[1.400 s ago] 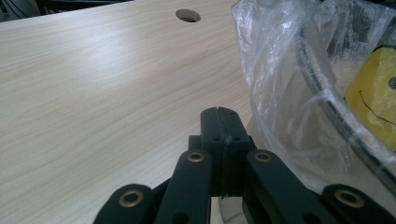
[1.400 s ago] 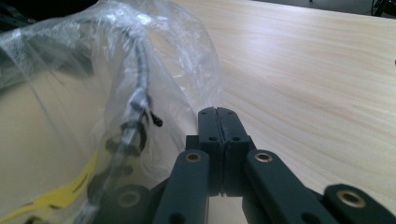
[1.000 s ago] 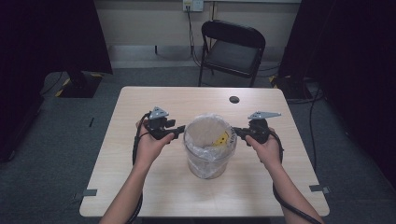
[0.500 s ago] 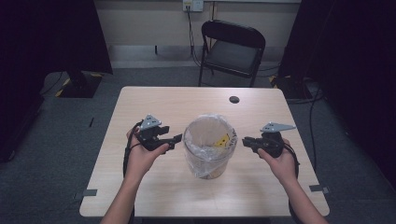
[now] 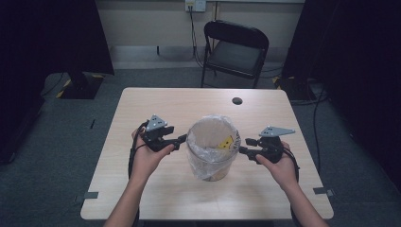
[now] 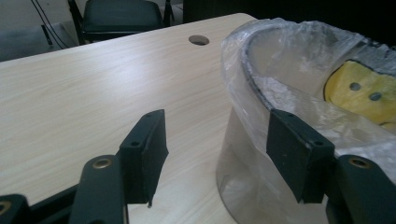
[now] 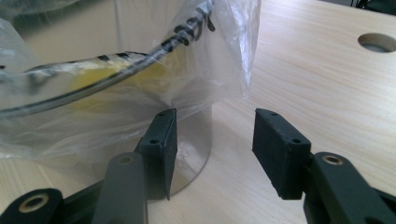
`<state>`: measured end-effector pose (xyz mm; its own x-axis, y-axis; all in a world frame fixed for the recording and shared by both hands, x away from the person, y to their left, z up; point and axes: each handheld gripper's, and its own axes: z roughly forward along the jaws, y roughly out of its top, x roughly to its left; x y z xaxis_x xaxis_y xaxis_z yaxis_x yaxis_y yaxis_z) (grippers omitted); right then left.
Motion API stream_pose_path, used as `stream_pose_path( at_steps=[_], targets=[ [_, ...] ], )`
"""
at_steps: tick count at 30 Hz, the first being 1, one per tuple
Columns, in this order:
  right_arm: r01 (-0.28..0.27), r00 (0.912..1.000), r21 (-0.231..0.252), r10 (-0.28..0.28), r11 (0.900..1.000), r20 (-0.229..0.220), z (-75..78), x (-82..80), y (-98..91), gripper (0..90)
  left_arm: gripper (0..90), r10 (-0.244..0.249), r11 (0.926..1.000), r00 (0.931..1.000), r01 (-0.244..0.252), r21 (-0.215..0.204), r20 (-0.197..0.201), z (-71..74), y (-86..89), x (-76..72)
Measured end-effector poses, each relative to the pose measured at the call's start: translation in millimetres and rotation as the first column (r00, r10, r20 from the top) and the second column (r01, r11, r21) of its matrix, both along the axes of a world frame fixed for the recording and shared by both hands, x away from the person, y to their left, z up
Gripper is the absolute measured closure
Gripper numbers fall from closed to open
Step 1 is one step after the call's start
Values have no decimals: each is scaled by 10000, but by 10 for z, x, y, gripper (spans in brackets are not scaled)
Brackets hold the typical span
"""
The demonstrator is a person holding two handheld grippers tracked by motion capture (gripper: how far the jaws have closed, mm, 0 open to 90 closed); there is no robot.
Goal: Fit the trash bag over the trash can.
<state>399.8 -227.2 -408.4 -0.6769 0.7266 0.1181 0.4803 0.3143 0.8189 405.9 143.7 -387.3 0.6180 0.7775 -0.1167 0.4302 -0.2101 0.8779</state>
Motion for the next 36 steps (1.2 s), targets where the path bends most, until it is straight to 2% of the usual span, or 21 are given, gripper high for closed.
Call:
stream_pose_path(
  at_steps=[4,6,7,9,10,14,17,20,24,25,28,30,34,36],
  targets=[
    [66,10000,-59,-65,10000,39,-36,17,18,521,427,71,9998,10000,-71,195,-1,-56,-42,103],
    [63,10000,-19,-63,10000,-40,-56,30,26,536,431,-85,9997,9999,89,235,-143,-113,-68,162],
    [42,10000,-36,-42,10000,-32,-65,35,28,539,434,-38,9998,9997,43,184,-236,-138,-69,187],
    [117,9998,-98,-118,9999,-144,-68,47,15,532,381,129,9999,9995,-131,-55,-295,-138,-28,201],
    [178,9998,-67,-178,9998,-73,-61,57,-10,526,383,163,9999,9995,-163,-5,-279,-122,1,195],
    [501,9987,280,-502,9984,29,3,97,-156,480,353,239,9997,9996,-240,-85,-134,-33,123,81],
    [591,9982,589,-598,9965,92,54,84,-202,471,347,114,9999,9999,-114,-9,-35,8,206,-89],
    [577,9981,308,-583,9979,207,94,58,-174,456,327,-160,9993,9998,157,-341,-90,14,231,-241],
    [589,9980,240,-594,9980,201,109,54,-132,439,321,-839,9962,9964,835,-264,-150,9,181,-401],
    [609,9979,162,-613,9980,218,112,56,-127,435,317,-983,9949,9948,976,-248,-269,-1,157,-429],
    [678,9975,-89,-676,9977,204,112,64,-123,433,301,-1274,9915,9910,1260,-337,-423,-42,82,-483],
    [738,9971,-118,-735,9972,197,112,66,-135,432,318,-1404,9895,9895,1390,-396,-349,-66,33,-502],
    [855,9962,-102,-853,9963,189,125,61,-179,425,348,-1715,9850,9842,1705,-258,-431,-124,-26,-499],
    [886,9959,-123,-884,9960,181,131,59,-196,424,390,-1869,9823,9816,1862,-191,-396,-147,-47,-490]
  ],
)
